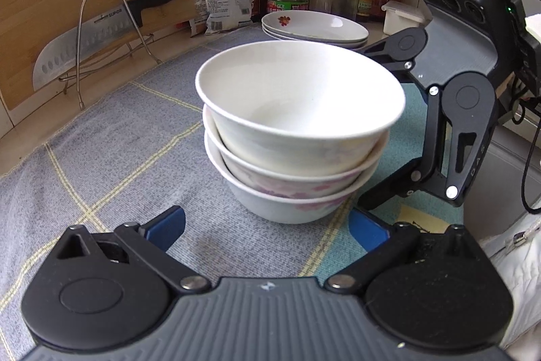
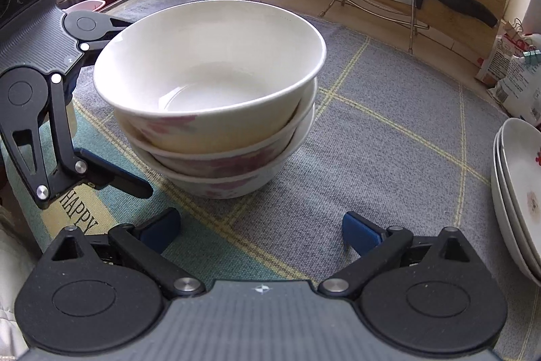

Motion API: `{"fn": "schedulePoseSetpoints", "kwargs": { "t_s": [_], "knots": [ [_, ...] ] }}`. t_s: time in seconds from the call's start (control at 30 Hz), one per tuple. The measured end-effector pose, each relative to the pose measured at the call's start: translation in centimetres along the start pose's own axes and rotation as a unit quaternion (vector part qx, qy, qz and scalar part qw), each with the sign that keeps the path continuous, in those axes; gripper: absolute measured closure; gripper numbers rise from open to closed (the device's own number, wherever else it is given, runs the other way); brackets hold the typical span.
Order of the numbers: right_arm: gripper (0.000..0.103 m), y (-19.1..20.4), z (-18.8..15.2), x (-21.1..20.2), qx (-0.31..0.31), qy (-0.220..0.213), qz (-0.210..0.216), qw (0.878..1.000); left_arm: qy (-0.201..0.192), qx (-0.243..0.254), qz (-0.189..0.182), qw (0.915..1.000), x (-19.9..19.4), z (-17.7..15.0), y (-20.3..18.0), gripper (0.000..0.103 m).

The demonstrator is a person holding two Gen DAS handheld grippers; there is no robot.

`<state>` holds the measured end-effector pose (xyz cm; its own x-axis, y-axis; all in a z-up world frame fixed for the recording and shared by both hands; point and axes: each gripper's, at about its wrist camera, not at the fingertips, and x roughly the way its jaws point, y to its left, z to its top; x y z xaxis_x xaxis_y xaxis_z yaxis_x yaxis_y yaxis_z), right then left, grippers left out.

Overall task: Organize plates and bowls
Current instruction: 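Close both grippers on opposite sides of the three-bowl stack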

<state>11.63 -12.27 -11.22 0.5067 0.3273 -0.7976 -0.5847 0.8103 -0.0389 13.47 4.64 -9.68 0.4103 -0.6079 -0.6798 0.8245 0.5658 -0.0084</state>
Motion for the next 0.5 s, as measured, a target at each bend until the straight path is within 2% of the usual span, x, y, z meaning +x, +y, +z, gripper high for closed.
{"fn": "schedulePoseSetpoints", "kwargs": {
  "t_s": [0.3, 0.5],
  "knots": [
    [0.001, -0.4, 2.1, 0.0, -0.062, -0.008, 0.056, 0.996, 0.002, 0.032, -0.047, 0.9984, 0.0, 0.4, 0.9, 0.003],
    [0.01, -0.5, 2.9, 0.1, -0.096, 0.002, 0.078, 0.992, 0.003, 0.057, -0.063, 0.9963, 0.5, 0.9, 0.9, 0.014]
  ]
}}
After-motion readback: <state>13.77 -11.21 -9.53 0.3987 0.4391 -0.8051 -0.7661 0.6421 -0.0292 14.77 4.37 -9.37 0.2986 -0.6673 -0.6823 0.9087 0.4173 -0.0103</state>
